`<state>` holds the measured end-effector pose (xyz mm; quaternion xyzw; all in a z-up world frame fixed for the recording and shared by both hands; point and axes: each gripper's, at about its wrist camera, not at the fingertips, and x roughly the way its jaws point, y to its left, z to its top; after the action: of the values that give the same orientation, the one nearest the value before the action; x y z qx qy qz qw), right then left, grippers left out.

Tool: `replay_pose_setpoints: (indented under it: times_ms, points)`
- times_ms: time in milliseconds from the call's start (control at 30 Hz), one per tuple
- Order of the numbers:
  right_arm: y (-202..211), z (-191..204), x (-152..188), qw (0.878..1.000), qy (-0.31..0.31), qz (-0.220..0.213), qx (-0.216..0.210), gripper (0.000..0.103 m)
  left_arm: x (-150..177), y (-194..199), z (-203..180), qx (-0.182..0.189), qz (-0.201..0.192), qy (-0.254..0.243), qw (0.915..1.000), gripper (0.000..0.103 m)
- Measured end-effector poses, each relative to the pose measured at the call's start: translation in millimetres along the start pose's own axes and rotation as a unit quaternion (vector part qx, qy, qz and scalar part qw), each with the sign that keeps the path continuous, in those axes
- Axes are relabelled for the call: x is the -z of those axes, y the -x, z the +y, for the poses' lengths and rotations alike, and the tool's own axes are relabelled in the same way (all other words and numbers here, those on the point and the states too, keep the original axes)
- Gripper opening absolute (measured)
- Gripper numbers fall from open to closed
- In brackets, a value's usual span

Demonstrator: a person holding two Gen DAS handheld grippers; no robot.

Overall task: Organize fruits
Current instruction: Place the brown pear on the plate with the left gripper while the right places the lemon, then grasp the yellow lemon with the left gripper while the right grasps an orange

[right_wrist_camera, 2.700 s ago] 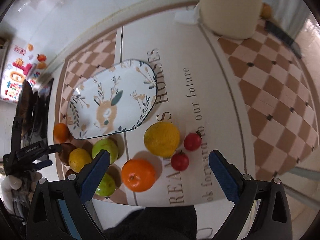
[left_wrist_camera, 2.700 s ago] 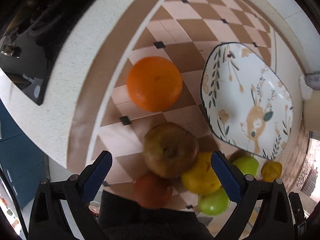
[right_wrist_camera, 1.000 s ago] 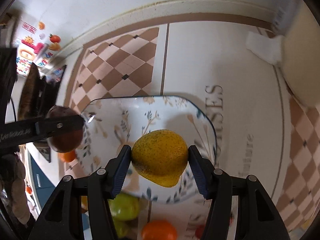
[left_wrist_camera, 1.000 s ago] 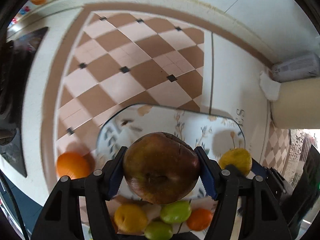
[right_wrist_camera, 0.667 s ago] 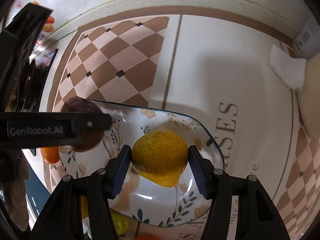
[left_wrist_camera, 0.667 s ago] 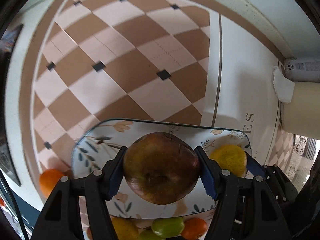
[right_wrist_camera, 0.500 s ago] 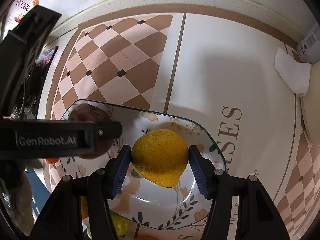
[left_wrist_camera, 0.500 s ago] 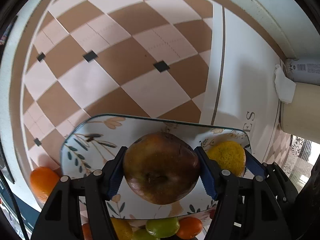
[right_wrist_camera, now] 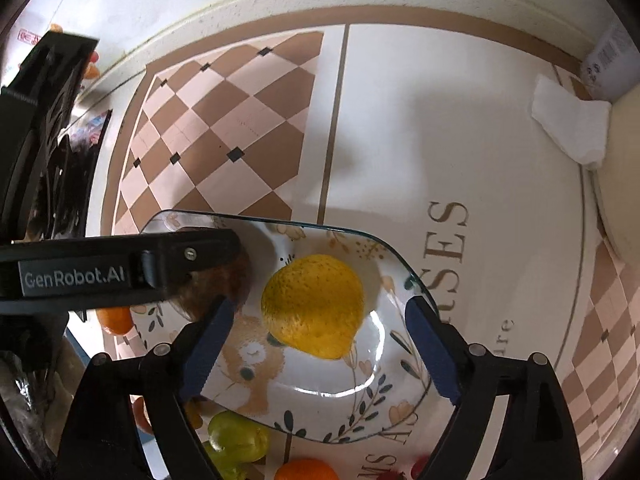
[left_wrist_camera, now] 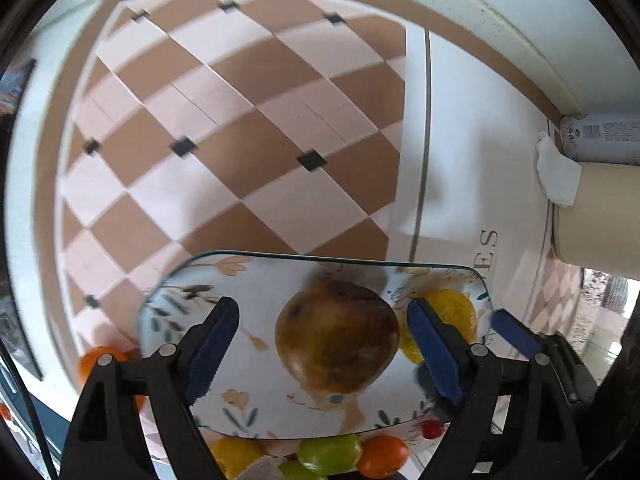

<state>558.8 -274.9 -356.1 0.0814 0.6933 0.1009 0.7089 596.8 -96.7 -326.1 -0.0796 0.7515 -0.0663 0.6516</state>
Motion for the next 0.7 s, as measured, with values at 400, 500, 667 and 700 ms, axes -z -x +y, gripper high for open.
replay_pose_setpoints:
  times_ms: [400, 500, 667, 700]
  points:
    - [46, 1, 55, 0.997, -0.038, -0.034, 0.052, 0.090, 73, 61, 8, -0.098, -0.124, -0.028, 0.9870, 0.086]
    - [57, 12, 71, 0.996, -0.049, -0.046, 0.056, 0.090, 95, 65, -2, -0.092, -0.134, -0.039, 0.9859, 0.086]
    - [83, 22, 103, 0.994, -0.063, -0.066, 0.063, 0.090, 132, 80, -4, -0.090, -0.156, -0.058, 0.9819, 0.086]
    - [87, 25, 109, 0.993, -0.064, -0.070, 0.068, 0.090, 139, 84, -3, -0.087, -0.160, -0.061, 0.9813, 0.086]
